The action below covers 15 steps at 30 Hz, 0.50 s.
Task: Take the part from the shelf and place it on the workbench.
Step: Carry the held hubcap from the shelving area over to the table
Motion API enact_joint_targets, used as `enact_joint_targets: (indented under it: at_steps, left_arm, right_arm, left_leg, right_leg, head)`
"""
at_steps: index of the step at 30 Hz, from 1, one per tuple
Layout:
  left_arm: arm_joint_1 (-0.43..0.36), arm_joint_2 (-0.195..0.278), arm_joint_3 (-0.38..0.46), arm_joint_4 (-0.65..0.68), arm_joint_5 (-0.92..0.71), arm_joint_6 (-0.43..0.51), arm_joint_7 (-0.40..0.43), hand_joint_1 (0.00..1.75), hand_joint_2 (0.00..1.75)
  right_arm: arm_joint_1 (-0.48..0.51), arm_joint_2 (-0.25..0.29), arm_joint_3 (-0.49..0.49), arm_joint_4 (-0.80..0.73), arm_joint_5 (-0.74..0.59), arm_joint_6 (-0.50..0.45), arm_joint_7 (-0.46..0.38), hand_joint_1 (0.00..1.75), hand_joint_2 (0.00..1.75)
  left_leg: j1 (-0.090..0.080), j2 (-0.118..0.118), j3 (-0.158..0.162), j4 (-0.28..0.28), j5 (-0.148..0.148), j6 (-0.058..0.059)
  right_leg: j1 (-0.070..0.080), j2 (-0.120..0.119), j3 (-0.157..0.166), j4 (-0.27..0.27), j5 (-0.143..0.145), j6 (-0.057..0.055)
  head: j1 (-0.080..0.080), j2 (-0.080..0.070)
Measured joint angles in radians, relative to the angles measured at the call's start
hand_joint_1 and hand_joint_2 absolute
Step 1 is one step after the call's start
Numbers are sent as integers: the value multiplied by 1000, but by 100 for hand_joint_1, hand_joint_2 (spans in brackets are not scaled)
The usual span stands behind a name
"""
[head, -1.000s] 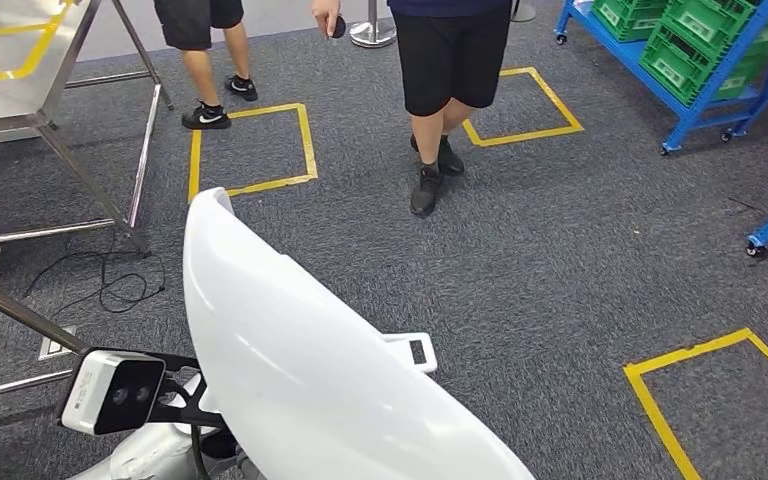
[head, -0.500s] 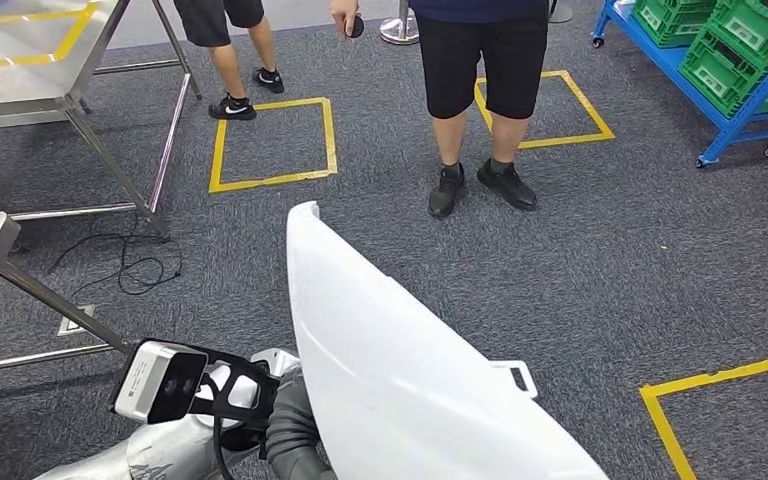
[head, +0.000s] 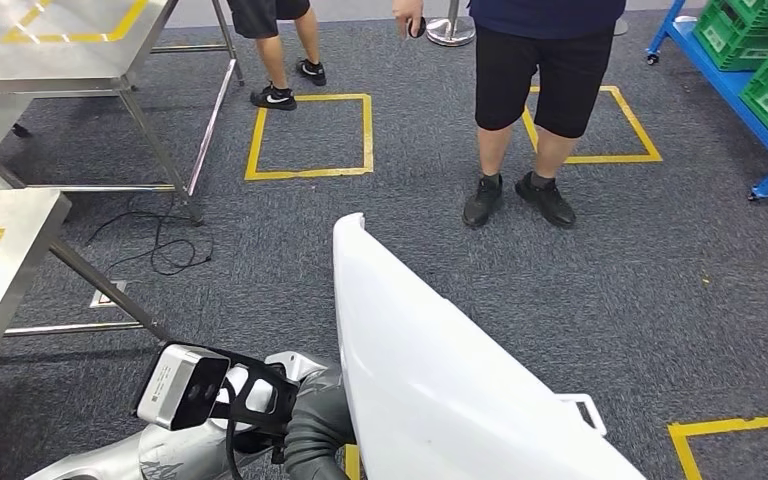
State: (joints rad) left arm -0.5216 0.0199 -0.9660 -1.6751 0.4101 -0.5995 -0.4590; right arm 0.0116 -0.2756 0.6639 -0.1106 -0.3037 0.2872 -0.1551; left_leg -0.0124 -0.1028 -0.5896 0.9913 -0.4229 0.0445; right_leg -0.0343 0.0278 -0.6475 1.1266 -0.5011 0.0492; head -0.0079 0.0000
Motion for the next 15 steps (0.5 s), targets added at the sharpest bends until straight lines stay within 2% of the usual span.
enact_joint_targets:
  at_steps: [1,2,3,5,6,7,9,10,11,12,13,14,15]
  left_arm:
    - [-1,0,-2,0,1,3,0,175,175]
    - [-2,0,-5,0,1,6,1,175,175]
    - [-2,1,-7,0,1,8,1,175,175]
    - [-2,3,-10,0,2,10,2,175,175]
    - [-3,5,-10,0,2,10,1,175,175]
    - [-3,6,-10,0,2,10,1,175,175]
    - [-4,7,-11,0,1,11,1,175,175]
    - [-3,9,-12,0,1,11,1,175,175]
    - [-2,10,-13,0,1,11,1,175,175]
    - [0,11,-13,0,1,11,1,175,175]
    - [1,11,-13,0,1,11,1,175,175]
    - [1,11,-13,0,0,11,1,175,175]
    - [0,11,-13,0,0,11,1,175,175]
  right_arm:
    - [0,0,5,0,3,1,1,0,0]
    - [0,0,10,0,6,1,1,0,0]
    - [-2,0,15,0,8,2,2,0,0]
    - [-6,2,23,-2,12,5,2,0,0]
    - [-7,2,27,-3,14,7,2,0,0]
    - [-6,2,30,-4,17,8,2,0,0]
    - [-1,1,34,-5,19,12,2,0,0]
    - [2,1,37,-5,20,13,2,0,0]
    - [3,1,38,-5,22,14,2,0,0]
    - [3,1,41,-5,23,14,2,0,0]
    - [3,1,43,-5,24,15,2,0,0]
    - [2,2,45,-5,25,16,2,0,0]
    - [2,2,48,-6,25,16,2,0,0]
  left_leg:
    - [-1,-11,-3,9,-6,-6]
    - [-2,-20,-6,16,-11,-11]
    - [-2,-27,-10,20,-14,-15]
    - [0,-33,-12,24,-16,-19]
    - [0,-16,-16,34,-22,-23]
    - [0,13,-28,60,-36,-29]
    - [3,76,-83,171,-90,-39]
    - [7,90,-121,243,-118,-42]
    - [10,95,-153,298,-136,-42]
    - [11,96,-169,322,-136,-42]
    - [12,98,-167,309,-118,-39]
    - [10,104,-144,260,-87,-34]
    - [2,130,-106,187,-53,-23]
  right_leg:
    - [-2,15,26,-56,24,-1]
    - [-2,26,43,-87,36,-8]
    - [1,26,48,-93,38,-19]
    - [3,6,54,-95,39,-36]
    - [3,-4,57,-96,39,-41]
    - [2,-14,62,-97,37,-47]
    - [6,-37,69,-98,32,-57]
    - [10,-49,70,-98,29,-60]
    - [13,-63,71,-98,27,-63]
    - [16,-76,72,-98,25,-64]
    - [18,-89,74,-98,22,-65]
    - [20,-101,77,-98,20,-66]
    - [22,-112,81,-99,17,-65]
  head:
    - [0,0]
    - [1,0]
    - [1,0]
    - [2,0]
    - [1,0]
    - [-1,0]
    - [-5,0]
    - [-6,0]
    - [-6,0]
    - [-6,0]
    - [-6,0]
    - [-6,0]
    - [-6,0]
